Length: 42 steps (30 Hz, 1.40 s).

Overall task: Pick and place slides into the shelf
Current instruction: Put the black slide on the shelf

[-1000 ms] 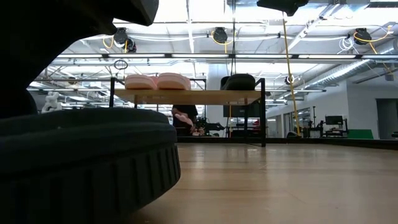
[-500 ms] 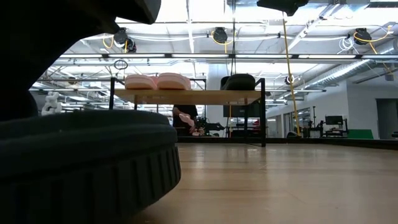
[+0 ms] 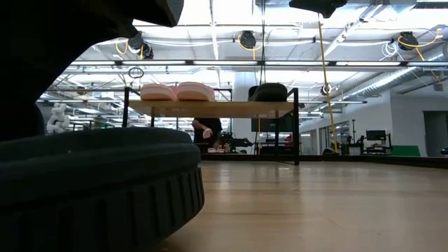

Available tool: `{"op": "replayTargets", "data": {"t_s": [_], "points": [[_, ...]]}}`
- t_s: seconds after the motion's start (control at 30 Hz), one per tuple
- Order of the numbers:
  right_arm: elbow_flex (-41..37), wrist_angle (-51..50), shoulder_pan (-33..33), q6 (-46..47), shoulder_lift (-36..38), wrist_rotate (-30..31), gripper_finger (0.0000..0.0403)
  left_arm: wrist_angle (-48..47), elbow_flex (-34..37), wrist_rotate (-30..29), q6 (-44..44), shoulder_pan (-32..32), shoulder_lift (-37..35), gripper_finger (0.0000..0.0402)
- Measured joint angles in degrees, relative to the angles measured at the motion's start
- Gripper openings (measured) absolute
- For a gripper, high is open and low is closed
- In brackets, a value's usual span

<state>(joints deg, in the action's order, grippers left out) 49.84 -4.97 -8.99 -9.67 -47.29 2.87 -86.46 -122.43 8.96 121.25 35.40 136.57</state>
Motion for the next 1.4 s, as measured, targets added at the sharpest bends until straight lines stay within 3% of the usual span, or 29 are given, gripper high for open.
{"op": "replayTargets", "data": {"t_s": [1.03,1.4], "points": [[-0.01,0.01,0.0,0.42,0.02,0.01,0.0155,2.54,0.0,-0.46,0.0,-0.5,0.0,0.0351],[-0.02,0.02,0.0,0.42,0.02,0.0,0.0155,2.62,0.0,-0.01,-3.74,-0.48,0.0,0.0351]]}}
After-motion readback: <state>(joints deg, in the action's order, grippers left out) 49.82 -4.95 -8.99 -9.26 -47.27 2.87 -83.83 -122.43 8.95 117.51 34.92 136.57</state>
